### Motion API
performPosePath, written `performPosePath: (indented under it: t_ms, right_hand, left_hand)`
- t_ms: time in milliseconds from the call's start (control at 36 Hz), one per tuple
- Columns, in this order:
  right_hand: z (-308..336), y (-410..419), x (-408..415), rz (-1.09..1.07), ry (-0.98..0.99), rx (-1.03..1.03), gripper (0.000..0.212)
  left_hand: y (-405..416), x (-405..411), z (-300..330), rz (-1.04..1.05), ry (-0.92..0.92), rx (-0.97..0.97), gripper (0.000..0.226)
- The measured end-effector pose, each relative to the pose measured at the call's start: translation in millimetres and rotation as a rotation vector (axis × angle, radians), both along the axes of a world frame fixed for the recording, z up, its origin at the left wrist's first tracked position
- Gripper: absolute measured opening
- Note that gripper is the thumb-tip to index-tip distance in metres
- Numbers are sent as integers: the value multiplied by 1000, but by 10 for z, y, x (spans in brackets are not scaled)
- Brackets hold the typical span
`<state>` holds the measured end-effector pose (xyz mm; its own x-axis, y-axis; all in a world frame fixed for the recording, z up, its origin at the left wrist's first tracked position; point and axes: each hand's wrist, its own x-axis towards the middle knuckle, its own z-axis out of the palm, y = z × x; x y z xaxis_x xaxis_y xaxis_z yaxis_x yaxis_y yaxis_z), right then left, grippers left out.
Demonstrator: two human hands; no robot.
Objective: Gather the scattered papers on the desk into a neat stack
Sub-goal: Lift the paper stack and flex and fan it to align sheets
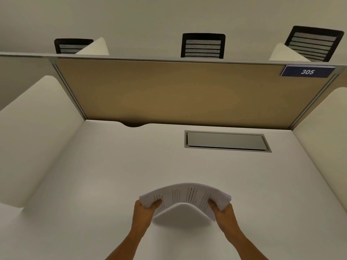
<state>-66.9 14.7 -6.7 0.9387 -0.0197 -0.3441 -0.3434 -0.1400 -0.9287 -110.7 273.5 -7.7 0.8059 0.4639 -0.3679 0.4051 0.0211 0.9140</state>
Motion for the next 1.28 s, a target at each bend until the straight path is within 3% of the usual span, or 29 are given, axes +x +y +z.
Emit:
performPosePath:
  t_ms: [417,1028,1139,1278]
  right_hand:
    - [-73,87,-134,-68,5,-11,25]
    - [-269,74,-90,-66,177,-93,18]
    - [-277,-21,58,8,208,-187,30]
    - [-25,-181,355,331,175,-311,34]
  left_hand:
    - [-247,-98,-125,152,-58,-27,29]
    - [-270,-111,-206,76,40,13,29]
    - [-215,-45,-213,41,62,17,31]
    - [-95,52,-182,78,64,6,28]
